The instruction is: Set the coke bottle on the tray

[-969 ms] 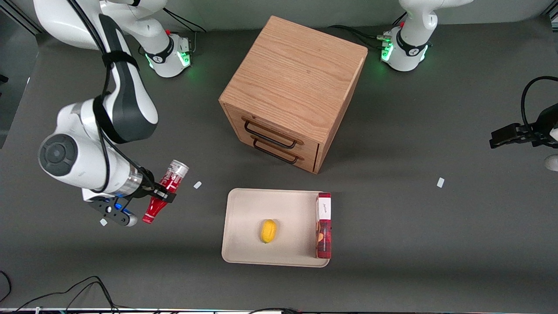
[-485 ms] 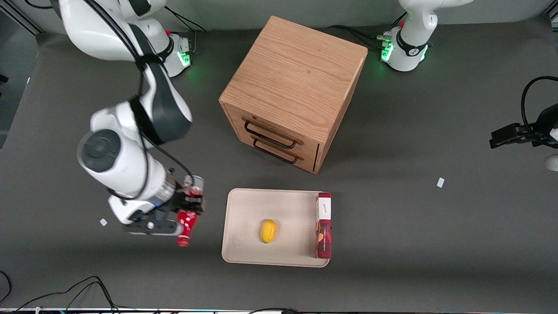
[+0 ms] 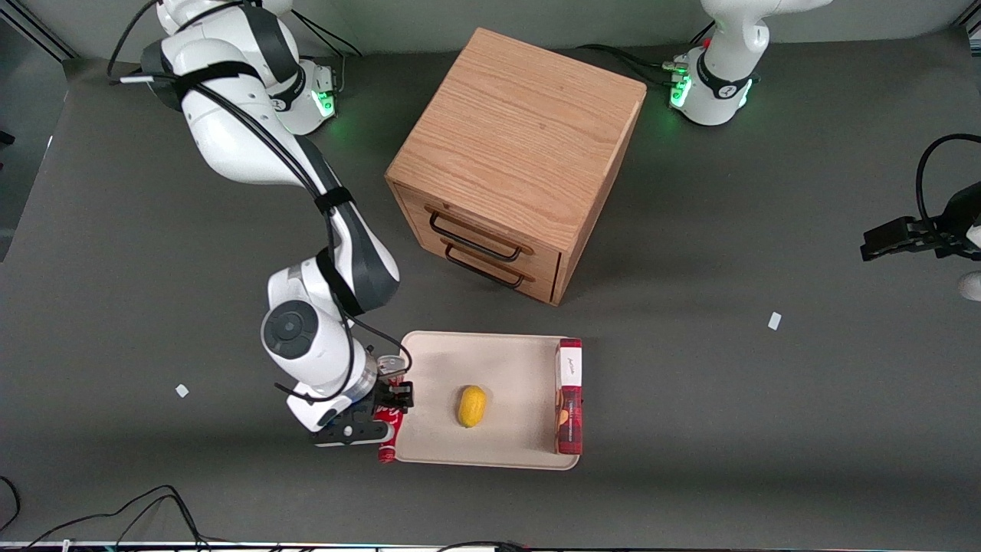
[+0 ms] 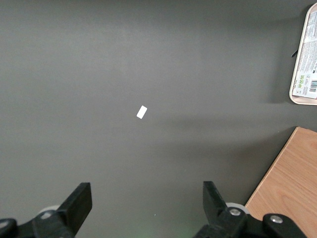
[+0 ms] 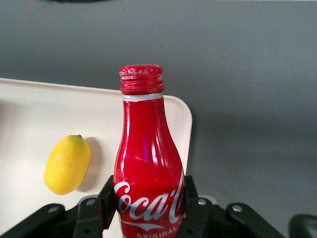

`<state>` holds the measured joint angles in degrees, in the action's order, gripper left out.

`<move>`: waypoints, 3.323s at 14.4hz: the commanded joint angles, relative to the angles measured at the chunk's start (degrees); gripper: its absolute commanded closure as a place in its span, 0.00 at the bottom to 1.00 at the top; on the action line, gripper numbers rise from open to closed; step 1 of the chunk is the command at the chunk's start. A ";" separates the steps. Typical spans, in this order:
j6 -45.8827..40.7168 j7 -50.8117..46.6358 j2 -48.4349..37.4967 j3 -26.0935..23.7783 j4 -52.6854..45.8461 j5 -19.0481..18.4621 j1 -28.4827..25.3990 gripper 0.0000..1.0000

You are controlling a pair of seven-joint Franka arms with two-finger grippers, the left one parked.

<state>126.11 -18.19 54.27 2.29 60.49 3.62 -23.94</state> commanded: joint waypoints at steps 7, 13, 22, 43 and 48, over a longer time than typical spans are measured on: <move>5.71 -1.50 6.63 -1.85 -2.13 2.45 0.30 0.49; 10.28 -1.76 8.22 -1.76 -0.21 3.24 0.30 0.00; 11.09 -1.76 7.78 -1.85 0.15 3.24 -0.14 0.00; -10.71 8.17 -53.26 12.46 49.51 2.80 2.58 0.00; -20.53 7.65 -65.85 14.05 52.97 -3.77 2.58 0.00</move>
<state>107.85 -10.98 -5.89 15.65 110.71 3.46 -20.49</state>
